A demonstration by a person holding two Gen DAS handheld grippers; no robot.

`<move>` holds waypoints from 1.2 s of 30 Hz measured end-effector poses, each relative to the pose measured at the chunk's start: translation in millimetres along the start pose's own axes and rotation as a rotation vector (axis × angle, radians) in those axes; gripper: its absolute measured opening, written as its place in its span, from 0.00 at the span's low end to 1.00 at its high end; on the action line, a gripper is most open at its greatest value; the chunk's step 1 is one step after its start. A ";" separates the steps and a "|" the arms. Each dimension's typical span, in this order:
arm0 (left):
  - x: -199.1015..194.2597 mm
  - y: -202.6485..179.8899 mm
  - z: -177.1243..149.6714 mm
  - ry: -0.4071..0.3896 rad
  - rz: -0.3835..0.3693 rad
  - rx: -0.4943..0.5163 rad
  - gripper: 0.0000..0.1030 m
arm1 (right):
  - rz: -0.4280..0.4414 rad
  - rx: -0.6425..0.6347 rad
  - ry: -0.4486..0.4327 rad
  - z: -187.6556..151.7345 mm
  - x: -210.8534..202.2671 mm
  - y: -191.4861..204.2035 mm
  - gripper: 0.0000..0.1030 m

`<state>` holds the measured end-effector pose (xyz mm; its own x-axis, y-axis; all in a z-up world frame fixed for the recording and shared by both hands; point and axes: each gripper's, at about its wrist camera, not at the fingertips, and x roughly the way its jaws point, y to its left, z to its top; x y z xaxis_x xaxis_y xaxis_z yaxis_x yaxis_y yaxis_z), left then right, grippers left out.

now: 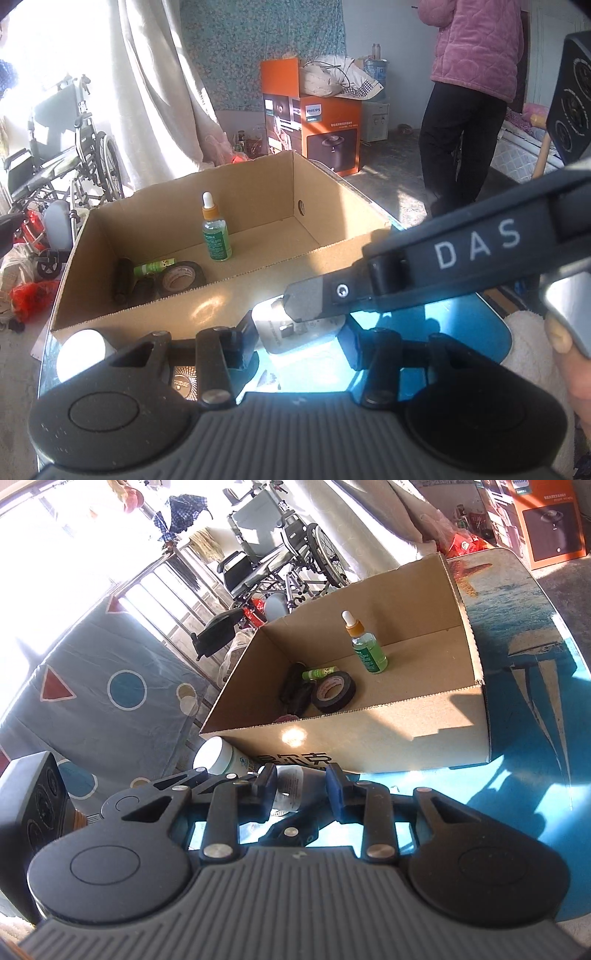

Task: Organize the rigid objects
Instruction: 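Carry the white charger plug into the box and open the right gripper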

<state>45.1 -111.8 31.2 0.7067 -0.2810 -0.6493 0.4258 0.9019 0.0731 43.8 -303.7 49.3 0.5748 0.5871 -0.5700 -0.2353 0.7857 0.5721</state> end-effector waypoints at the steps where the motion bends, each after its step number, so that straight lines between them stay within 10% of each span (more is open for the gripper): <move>1: -2.7 1.2 4.3 -0.010 0.006 0.003 0.46 | 0.004 -0.011 -0.012 4.1 -2.9 4.1 0.28; 10: 10.0 20.6 64.9 -0.039 0.002 -0.004 0.46 | 0.022 -0.078 -0.047 68.1 -9.4 17.2 0.29; 18: 92.5 48.5 107.1 0.101 -0.086 -0.093 0.46 | -0.038 -0.043 0.064 136.4 33.0 -27.0 0.29; 36: 208.1 84.3 118.4 0.297 -0.115 -0.275 0.46 | -0.171 -0.195 0.212 198.0 133.7 -75.9 0.29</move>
<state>295.0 -133.1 -8.1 0.4524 -0.3142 -0.8346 0.2975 0.9354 -0.1909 293.7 -323.4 46.5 0.4481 0.4552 -0.7695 -0.3072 0.8867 0.3456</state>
